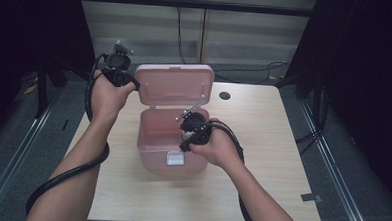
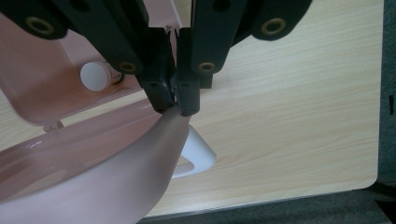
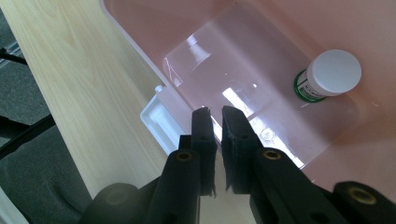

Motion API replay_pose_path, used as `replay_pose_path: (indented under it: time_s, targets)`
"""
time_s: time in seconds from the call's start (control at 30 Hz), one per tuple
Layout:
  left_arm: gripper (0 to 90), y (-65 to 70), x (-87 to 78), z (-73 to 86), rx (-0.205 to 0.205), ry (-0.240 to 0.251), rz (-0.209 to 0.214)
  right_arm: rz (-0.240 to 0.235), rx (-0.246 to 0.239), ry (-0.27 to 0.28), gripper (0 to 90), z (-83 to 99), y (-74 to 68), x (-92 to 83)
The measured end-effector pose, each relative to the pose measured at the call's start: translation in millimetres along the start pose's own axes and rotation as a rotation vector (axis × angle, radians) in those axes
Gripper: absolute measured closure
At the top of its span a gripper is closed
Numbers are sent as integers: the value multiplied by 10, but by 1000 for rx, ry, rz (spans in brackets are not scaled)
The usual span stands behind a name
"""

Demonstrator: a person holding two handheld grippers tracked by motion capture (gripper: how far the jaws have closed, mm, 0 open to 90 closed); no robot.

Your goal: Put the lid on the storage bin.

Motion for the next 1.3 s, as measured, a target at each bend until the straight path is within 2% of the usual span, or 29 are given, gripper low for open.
replay_pose_path:
  time_s: [0.13,0.67,0.9,1.03,1.1,1.17,1.3]
  targets:
    - [865,0,-5,15,0,3,3,5,-10,-2,838,-4,3,2]
    - [860,21,-30,95,-1,21,16,9,2,-1,836,4,-8,0]
    - [857,36,-55,149,-4,24,37,7,12,-1,834,4,0,-1]
    - [872,32,-55,197,-5,9,44,5,15,3,830,10,3,0]
    - [879,40,-52,216,-20,18,74,1,25,4,829,13,2,-1]
    - [871,41,-44,238,-9,13,65,-1,27,4,829,15,3,-1]
    - [861,20,-36,278,-19,3,69,-5,26,4,830,15,4,0]
Point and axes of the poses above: each handheld gripper's, and its own axes: x roughly forward along the jaws, z roughly out of its underside, y roughly to its right, the point moved 7 cm from there along x, roughly forward along the jaws, and after that the axes turned 6 degrees about x, right-handed, at the moved point
